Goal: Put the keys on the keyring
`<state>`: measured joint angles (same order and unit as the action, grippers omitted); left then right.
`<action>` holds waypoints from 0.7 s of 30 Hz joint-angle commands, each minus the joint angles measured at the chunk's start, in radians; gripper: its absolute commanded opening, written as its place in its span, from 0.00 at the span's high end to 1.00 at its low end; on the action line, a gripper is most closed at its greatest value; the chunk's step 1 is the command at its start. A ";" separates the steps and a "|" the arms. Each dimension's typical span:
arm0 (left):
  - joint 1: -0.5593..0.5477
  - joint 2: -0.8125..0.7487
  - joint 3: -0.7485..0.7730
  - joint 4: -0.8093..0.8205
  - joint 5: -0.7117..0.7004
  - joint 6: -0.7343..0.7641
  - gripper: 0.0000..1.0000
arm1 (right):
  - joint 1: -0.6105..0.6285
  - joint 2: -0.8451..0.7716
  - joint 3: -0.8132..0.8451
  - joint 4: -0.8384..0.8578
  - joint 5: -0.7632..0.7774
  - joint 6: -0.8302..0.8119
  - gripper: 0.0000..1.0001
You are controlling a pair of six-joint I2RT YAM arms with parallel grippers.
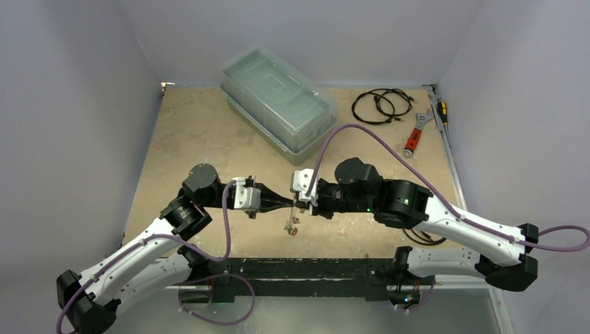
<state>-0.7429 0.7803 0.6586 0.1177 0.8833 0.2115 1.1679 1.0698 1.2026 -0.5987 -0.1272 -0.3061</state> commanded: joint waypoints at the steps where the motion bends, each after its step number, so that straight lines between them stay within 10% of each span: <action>1: -0.006 -0.038 0.024 0.044 0.001 -0.041 1.00 | 0.007 -0.069 -0.013 0.144 -0.017 -0.007 0.79; 6: -0.006 -0.068 0.003 0.134 -0.012 -0.103 1.00 | 0.007 -0.094 -0.036 0.177 -0.011 -0.007 0.62; 21: -0.005 -0.075 -0.004 0.148 -0.018 -0.104 1.00 | 0.007 -0.304 -0.299 0.556 -0.022 0.042 0.61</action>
<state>-0.7429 0.7158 0.6559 0.1986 0.8665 0.1146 1.1717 0.8082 0.9504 -0.2062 -0.1047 -0.2935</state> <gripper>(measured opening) 0.019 0.394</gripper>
